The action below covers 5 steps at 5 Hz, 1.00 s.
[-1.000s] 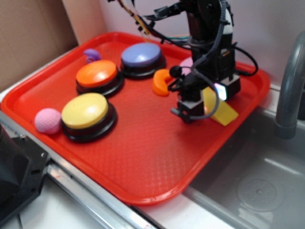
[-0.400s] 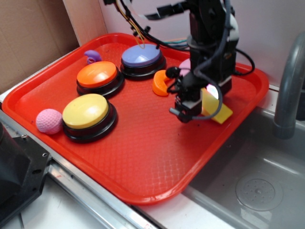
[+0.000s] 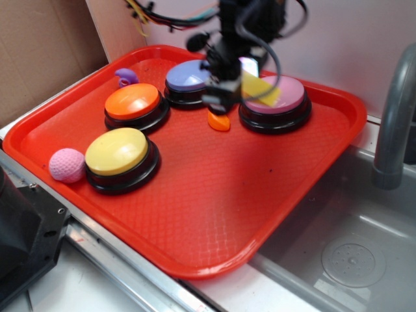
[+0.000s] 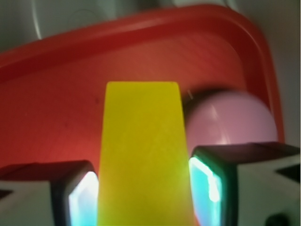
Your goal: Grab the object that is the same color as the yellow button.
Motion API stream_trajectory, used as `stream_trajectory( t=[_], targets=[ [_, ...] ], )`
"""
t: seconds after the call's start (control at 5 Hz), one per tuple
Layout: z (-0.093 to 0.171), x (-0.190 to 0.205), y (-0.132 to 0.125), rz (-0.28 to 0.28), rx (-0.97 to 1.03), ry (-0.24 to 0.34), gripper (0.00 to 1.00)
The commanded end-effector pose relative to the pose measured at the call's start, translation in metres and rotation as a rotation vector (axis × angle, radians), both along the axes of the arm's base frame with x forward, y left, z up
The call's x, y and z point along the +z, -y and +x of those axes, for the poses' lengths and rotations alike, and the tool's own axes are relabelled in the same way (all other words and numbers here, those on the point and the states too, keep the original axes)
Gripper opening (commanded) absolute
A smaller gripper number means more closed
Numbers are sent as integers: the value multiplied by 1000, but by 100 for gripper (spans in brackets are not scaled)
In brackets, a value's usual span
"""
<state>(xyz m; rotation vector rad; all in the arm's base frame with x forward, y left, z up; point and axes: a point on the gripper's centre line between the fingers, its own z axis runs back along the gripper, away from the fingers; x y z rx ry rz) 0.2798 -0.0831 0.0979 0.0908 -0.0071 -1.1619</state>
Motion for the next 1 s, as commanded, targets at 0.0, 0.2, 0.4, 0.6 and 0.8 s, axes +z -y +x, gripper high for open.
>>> stream_trajectory(
  t=[0.0, 0.2, 0.4, 0.6, 0.8],
  targets=[
    [-21, 46, -44, -43, 385, 73, 0],
    [-30, 54, -62, -29, 634, 53, 0],
    [-41, 62, -72, -30, 813, 26, 0],
    [-52, 69, -78, -42, 930, -18, 0],
    [-55, 75, -84, -17, 1030, -51, 0]
  ],
)
